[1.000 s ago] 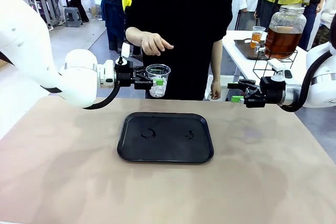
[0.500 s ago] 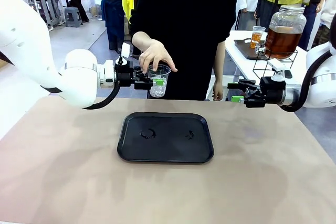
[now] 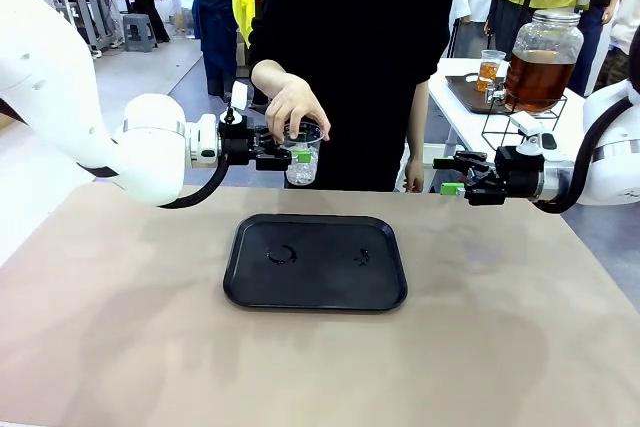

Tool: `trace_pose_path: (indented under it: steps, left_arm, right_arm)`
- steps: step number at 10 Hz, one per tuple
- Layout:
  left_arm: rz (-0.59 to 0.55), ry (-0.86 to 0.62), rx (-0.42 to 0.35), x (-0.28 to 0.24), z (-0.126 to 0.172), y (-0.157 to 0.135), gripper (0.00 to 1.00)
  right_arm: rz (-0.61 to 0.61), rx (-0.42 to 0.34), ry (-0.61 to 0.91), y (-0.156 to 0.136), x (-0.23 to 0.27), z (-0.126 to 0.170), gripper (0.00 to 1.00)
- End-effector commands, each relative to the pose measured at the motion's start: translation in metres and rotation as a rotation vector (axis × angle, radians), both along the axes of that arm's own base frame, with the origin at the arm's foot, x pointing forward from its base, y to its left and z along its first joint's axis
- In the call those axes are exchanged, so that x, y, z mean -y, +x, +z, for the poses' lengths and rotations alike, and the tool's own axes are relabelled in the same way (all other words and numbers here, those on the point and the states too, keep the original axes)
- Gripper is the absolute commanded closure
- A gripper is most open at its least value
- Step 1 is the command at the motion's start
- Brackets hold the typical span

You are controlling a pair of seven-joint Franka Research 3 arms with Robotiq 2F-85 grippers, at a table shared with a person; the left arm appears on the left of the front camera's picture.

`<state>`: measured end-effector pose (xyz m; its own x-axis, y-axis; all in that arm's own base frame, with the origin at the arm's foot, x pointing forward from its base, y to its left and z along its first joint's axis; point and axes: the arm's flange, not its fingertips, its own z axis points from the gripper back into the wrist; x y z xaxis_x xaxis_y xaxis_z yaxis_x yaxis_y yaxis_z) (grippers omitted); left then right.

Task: Pour the drink into the iced cup.
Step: Open the gripper to release the iced cup you were holding.

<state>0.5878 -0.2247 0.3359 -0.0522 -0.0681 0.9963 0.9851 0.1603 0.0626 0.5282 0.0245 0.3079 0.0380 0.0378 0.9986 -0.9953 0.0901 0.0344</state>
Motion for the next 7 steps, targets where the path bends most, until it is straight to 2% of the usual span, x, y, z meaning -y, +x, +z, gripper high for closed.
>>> trace_pose_path:
  steps: [1,7]
  left_arm:
    - [-0.001,-0.001,0.009,0.001,0.0013,-0.0004,0.13]
    - [-0.001,-0.001,0.009,0.001,0.0013,-0.0004,0.13]
  right_arm:
    - [0.002,0.003,0.0,0.0037,-0.0001,0.0031,0.0]
    - [0.002,0.003,0.0,0.0037,-0.0001,0.0031,0.0]
